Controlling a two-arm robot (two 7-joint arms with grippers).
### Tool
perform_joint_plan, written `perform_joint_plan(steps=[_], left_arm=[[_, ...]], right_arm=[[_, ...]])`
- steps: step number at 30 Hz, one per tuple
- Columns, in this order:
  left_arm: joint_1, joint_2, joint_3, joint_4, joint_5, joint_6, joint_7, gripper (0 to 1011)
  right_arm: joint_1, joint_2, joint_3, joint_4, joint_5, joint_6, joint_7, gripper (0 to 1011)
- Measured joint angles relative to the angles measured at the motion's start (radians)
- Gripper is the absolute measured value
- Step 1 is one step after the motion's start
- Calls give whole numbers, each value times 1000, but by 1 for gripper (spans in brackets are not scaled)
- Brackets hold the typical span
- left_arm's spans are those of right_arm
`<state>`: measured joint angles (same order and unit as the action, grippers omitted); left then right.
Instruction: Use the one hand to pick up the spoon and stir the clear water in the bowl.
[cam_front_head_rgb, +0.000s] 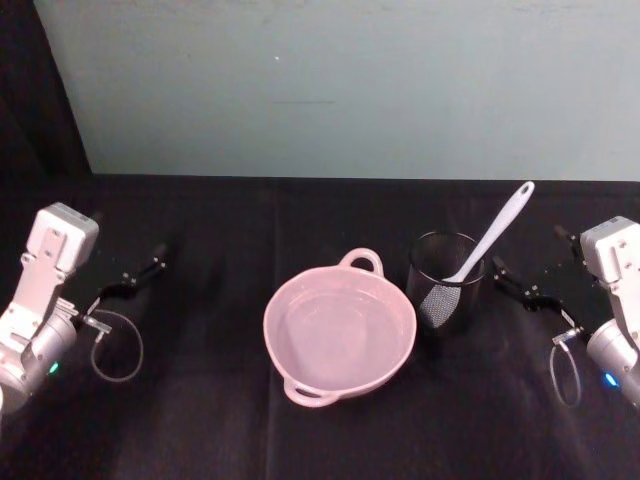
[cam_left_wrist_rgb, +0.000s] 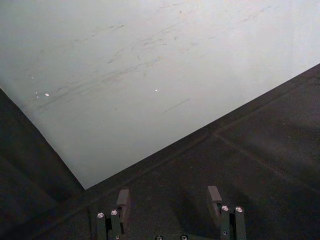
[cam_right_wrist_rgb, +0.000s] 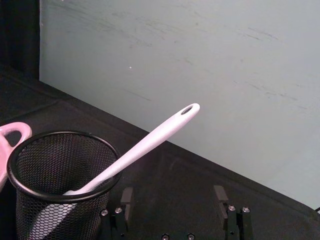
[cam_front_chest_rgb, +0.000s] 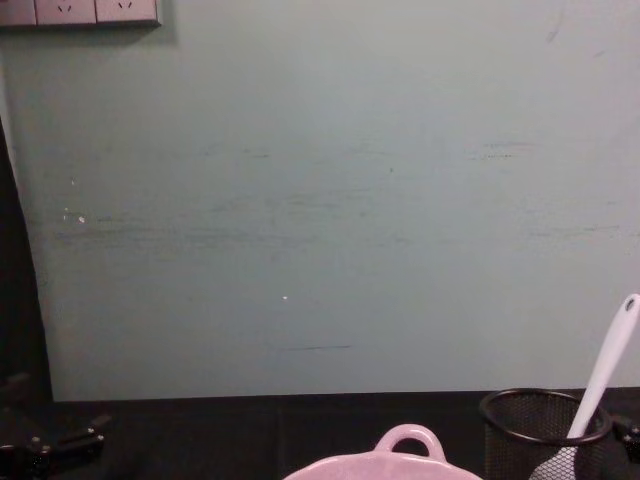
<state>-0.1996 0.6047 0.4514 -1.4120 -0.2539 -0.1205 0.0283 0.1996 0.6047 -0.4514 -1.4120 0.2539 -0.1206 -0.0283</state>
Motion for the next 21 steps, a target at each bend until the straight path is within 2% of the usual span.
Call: perform_joint_plan(steps=[21], left_arm=[[0,0,0,0,0,0,0,1005]], right_arm=[[0,0,0,0,0,0,0,1002]])
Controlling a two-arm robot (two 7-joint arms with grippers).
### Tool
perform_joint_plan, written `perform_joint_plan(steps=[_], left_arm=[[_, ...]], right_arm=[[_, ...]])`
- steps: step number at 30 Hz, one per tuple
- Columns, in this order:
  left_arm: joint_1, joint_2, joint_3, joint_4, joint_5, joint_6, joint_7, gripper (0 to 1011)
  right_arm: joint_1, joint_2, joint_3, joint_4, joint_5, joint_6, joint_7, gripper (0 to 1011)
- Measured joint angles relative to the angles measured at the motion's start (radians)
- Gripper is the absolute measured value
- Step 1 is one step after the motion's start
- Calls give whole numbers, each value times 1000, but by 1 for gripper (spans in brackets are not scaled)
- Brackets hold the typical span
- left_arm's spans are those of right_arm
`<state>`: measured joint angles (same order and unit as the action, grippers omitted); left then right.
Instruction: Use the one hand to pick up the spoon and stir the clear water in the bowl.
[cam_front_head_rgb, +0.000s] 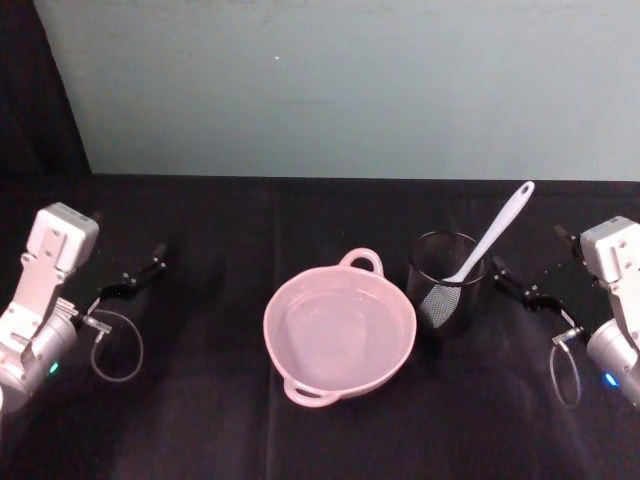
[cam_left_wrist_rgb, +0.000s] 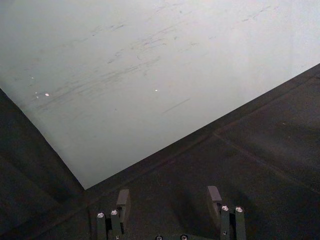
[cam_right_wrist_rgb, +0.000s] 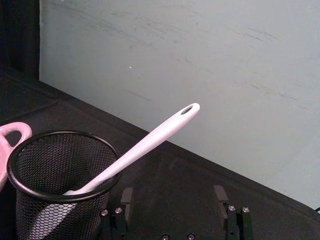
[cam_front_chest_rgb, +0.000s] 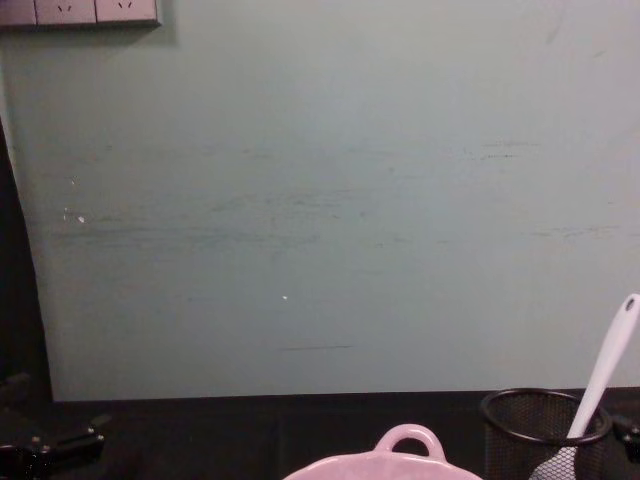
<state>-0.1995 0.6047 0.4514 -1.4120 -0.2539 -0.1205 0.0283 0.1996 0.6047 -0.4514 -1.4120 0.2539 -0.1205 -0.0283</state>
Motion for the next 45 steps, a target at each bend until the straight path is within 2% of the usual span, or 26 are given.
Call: perform_joint_plan(steps=[6,9,10,14,16,17,20,21,24,25,29,34,41,45], left_arm=[[0,0,0,0,0,0,0,1005],[0,0,0,0,0,0,0,1005],[0,0,0,0,0,0,0,1005],[0,0,0,0,0,0,0,1005],[0,0,0,0,0,0,0,1005],[0,0,0,0,0,0,0,1005],[0,0,0,0,0,0,0,1005],[0,0,0,0,0,0,0,1005],[0,0,0,0,0,0,0,1005],[0,0,0,0,0,0,0,1005],[0,0,0,0,0,0,0,1005],[0,0,0,0,0,0,0,1005],[0,0,0,0,0,0,0,1005],[0,0,0,0,0,0,0,1005]], right_arm=[[-29,6,33,-17,17,-1,1,1002],[-54,11,65,-30,55,3,16,1002],[-68,13,84,-38,84,5,30,1002],[-94,19,121,-58,148,8,72,1002],[-113,23,148,-75,202,13,111,1002],[-124,25,166,-86,244,19,142,1002],[-139,27,191,-102,302,32,190,1002],[-146,27,205,-110,337,44,218,1002],[-152,25,225,-120,397,71,262,1002],[-153,21,239,-124,433,91,287,1002],[-150,5,270,-129,528,159,338,1002],[-147,-18,292,-135,606,220,374,1002],[-121,-38,291,-122,700,281,387,1002],[-102,-49,285,-109,728,291,389,1002]])
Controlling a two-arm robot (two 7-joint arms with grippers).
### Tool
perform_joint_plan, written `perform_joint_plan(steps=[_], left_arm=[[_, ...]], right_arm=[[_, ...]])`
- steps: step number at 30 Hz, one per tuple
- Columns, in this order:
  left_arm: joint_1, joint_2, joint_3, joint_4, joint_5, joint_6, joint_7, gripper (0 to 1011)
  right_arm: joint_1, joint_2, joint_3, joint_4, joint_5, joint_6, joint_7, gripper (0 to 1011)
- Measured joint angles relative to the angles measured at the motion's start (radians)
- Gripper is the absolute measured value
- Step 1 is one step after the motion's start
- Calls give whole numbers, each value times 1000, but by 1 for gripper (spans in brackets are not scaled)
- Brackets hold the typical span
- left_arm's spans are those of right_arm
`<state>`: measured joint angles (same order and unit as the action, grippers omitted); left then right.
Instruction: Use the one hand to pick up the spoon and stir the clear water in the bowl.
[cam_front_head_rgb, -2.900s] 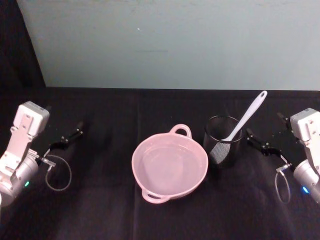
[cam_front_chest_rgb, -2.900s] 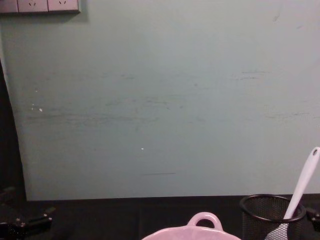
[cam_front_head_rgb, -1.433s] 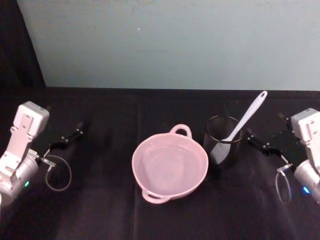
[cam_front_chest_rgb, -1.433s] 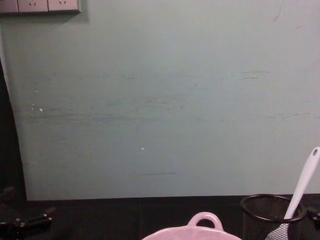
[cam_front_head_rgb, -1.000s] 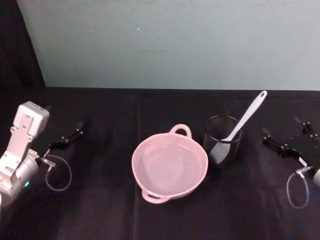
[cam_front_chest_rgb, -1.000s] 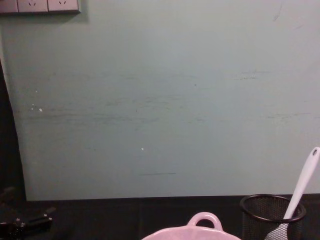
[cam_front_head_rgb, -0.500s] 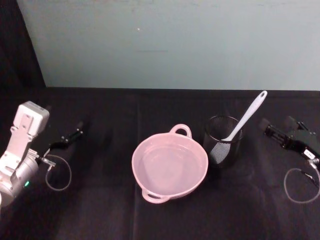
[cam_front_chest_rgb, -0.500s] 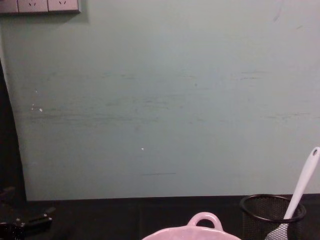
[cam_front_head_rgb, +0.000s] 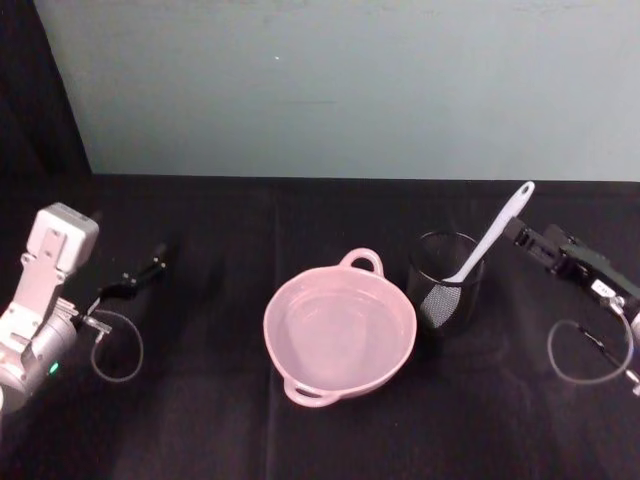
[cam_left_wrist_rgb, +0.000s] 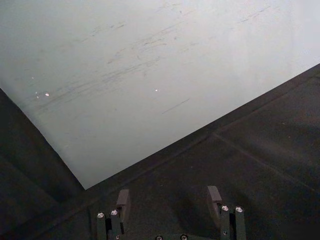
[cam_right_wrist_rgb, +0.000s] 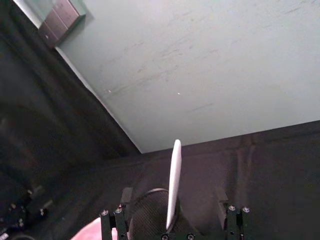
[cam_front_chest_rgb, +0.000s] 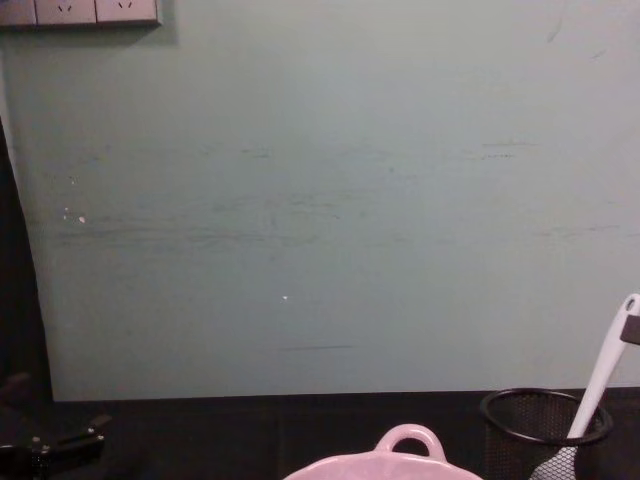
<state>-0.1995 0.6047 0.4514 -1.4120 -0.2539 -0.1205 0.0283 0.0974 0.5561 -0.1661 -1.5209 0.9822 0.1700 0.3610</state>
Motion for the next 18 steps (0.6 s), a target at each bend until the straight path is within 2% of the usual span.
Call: perform_joint_plan(steps=[5,18], left_arm=[[0,0,0,0,0,0,0,1005],[0,0,0,0,0,0,0,1005]], right_arm=[[41,-22,-21,41,27,-8,9,1002],[90,-31,-67,90,30,-47,2,1002]])
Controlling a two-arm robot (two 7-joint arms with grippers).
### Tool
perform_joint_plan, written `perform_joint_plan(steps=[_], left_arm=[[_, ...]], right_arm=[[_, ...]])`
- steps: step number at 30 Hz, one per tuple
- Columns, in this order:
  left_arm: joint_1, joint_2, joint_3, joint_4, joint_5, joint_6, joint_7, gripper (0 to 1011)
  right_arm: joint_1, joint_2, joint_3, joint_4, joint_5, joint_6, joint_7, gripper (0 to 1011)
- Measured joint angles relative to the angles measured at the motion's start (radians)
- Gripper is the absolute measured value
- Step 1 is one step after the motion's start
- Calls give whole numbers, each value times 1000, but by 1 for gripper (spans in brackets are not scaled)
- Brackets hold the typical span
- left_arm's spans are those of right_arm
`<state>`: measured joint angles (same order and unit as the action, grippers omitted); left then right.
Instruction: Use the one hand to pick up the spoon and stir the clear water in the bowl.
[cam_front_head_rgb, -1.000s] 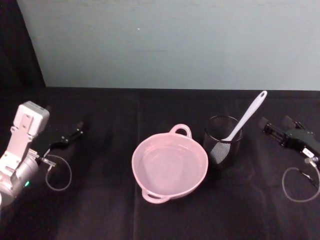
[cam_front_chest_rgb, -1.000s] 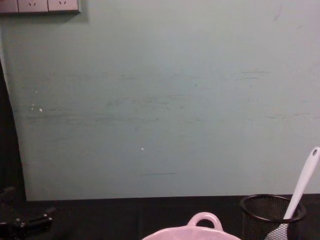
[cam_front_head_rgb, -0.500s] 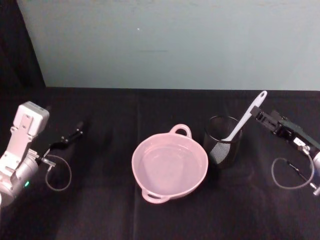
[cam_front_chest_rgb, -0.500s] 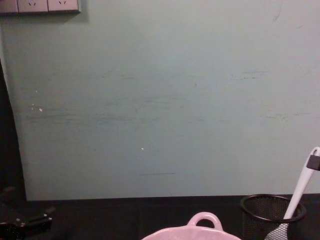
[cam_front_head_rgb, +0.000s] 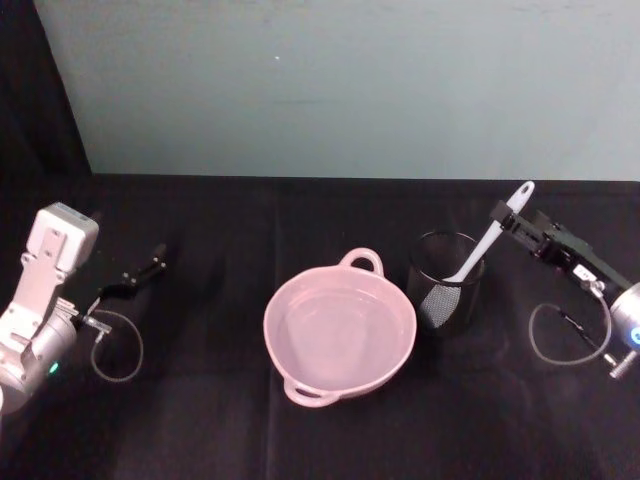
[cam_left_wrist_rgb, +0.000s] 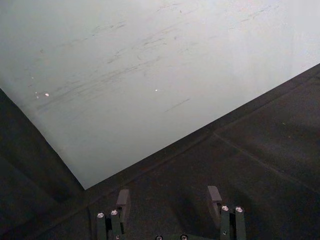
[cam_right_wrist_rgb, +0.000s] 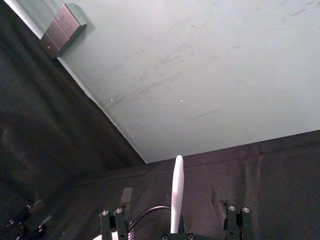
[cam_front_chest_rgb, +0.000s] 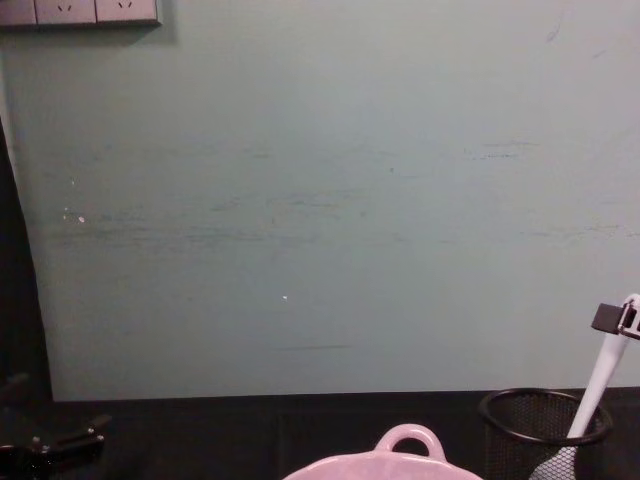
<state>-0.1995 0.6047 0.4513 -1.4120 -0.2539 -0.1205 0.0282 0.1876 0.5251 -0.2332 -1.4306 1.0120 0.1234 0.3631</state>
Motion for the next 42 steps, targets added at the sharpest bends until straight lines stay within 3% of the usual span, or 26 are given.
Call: perform_joint_plan(steps=[18,29,42], left_arm=[[0,0,0,0,0,0,0,1005],[0,0,0,0,0,0,0,1005],[0,0,0,0,0,0,0,1005]], right_arm=[[55,-8,-46,53,0,-8,-5,1002],[53,-7,-45,51,-1,-8,-5,995],[51,-6,-44,49,-2,-8,-5,679]])
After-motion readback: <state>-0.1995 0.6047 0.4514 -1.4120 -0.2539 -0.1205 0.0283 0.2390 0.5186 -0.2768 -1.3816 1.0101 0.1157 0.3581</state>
